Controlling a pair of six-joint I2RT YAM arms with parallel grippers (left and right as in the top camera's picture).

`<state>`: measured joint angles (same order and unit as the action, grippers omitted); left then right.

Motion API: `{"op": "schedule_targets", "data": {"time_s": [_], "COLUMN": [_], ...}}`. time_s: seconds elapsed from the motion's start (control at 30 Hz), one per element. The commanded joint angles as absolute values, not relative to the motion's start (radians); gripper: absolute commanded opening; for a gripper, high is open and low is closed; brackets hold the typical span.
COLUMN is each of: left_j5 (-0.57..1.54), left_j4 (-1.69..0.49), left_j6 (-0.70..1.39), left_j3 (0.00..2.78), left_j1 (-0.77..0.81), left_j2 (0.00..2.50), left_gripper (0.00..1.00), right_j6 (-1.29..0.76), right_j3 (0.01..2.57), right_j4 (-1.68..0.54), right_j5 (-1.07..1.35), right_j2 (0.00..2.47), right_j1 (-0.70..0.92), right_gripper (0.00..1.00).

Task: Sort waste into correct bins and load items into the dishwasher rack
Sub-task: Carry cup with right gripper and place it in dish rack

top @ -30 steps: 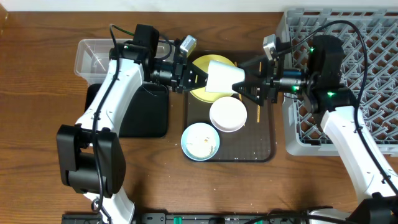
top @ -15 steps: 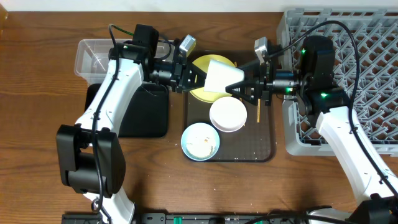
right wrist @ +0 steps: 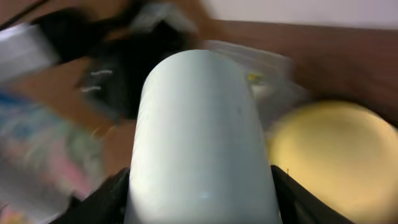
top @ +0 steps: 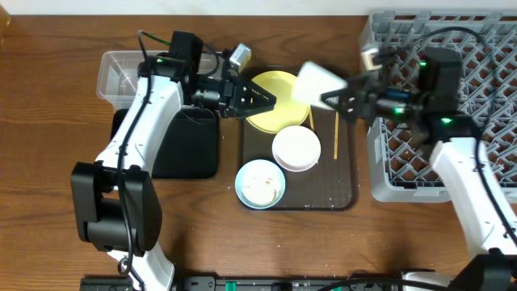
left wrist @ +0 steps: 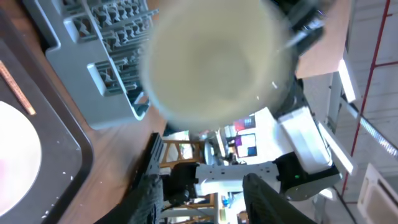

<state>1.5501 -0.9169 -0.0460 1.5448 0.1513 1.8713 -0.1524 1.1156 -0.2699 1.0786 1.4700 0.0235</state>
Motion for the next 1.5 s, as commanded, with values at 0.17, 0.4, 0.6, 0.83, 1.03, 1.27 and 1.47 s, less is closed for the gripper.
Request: {"op": "schedule_targets", "data": {"time_s": [0.17, 0.4, 0.6, 0.83, 1.03, 1.27, 1.47], "left_j5": [1.282, 0.951, 0.742, 0.609, 0.582, 0.582, 0.582], "left_j4": [-0.888, -0.909, -0.962, -0.984, -0.983, -0.983, -0.983], "left_j6": [-0.044, -0.04, -0.041, -0.041, -0.041, -0.041, -0.041], "left_j3": [1.545, 1.545, 1.545, 1.545, 1.545, 1.545, 1.545], "left_j1": [0.128, 0.152, 0.18, 0.22, 0.242, 0.242, 0.242], "left_j2": [1.844, 1.813, 1.806, 1.806, 1.806, 1.806, 1.806], "left_gripper": [0.47, 0.47, 0.47, 0.47, 0.47, 0.47, 0.47], "right_j6": [-0.186, -0.188, -0.241, -0.258, -0.246, -0.246, -0.246], "right_j3": [1.164, 1.289, 1.298, 1.298, 1.298, 1.295, 1.293], "right_j4": [-0.62, -0.998, -1.195, -1.297, -1.317, -1.315, -1.291], "right_j5": [0.492, 0.144, 0.014, -0.045, -0.048, -0.048, -0.049], "right_j2": [1.288, 1.216, 1.229, 1.3, 1.39, 1.475, 1.538], "right_j1": [-0.089, -0.091, -0.093, -0.108, -0.139, -0.139, -0.136], "right_gripper": [0.6, 0.59, 0.57, 0.55, 0.53, 0.54, 0.54]}}
